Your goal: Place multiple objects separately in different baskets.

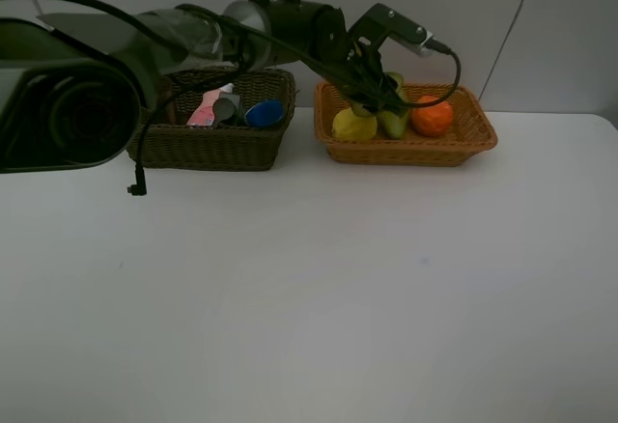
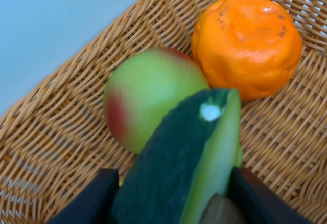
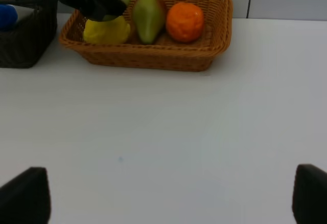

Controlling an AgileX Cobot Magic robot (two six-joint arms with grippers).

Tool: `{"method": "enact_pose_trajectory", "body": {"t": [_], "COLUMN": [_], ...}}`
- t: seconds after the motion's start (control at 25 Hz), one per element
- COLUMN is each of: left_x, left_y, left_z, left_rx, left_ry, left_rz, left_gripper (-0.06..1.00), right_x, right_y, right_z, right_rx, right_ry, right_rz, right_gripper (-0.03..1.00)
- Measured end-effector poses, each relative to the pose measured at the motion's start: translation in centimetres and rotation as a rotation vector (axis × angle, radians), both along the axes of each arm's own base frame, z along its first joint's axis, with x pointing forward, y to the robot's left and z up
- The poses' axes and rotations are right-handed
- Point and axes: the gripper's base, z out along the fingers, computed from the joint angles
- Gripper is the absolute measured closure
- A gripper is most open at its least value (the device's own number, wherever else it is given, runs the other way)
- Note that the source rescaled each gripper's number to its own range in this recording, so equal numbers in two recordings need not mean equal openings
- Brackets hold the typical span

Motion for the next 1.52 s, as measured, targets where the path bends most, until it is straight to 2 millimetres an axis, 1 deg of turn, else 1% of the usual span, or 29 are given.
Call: {"method": "enact_pose_trajectory", "body": {"t": [0.44, 0.48, 0.52, 0.6, 0.68, 0.72, 0.88, 1.36, 1.52], "left_x": [0.02, 0.03, 0.07, 0.16, 0.23, 0.26, 0.26, -0.08, -0.4], "left_y": [-0.02, -0.01, 0.03, 0.08, 0.05, 0.04, 0.03, 0.24, 0.43], "left_z": [0.04, 0.03, 0.04, 0.08, 0.16, 0.2, 0.21, -0.25, 0.27], "left_rx": [-0.005, -0.001, 0.008, 0.022, 0.017, 0.014, 0.016, 0.067, 0.097], "left_ry": [-0.002, -0.006, -0.015, -0.035, -0.046, -0.051, -0.054, -0.012, 0.011], "left_rz": [0.002, -0.001, -0.004, -0.009, -0.009, -0.008, -0.011, -0.033, -0.05], "left_gripper": [0.34, 0.31, 0.26, 0.06, -0.02, -0.04, -0.05, -0.05, -0.05], "right_x": [0.0, 0.0, 0.0, 0.0, 0.0, 0.0, 0.0, 0.0, 0.0], "right_y": [0.0, 0.0, 0.0, 0.0, 0.0, 0.0, 0.0, 0.0, 0.0], "right_z": [0.0, 0.0, 0.0, 0.0, 0.0, 0.0, 0.0, 0.0, 0.0], "right_rx": [0.0, 0.0, 0.0, 0.0, 0.0, 0.0, 0.0, 0.0, 0.0], "right_ry": [0.0, 0.0, 0.0, 0.0, 0.0, 0.0, 0.0, 0.0, 0.0], "right_rz": [0.0, 0.0, 0.0, 0.0, 0.0, 0.0, 0.0, 0.0, 0.0], "right_gripper": [-0.03, -0.03, -0.03, -0.03, -0.03, -0.03, -0.03, -0.03, -0.03]}}
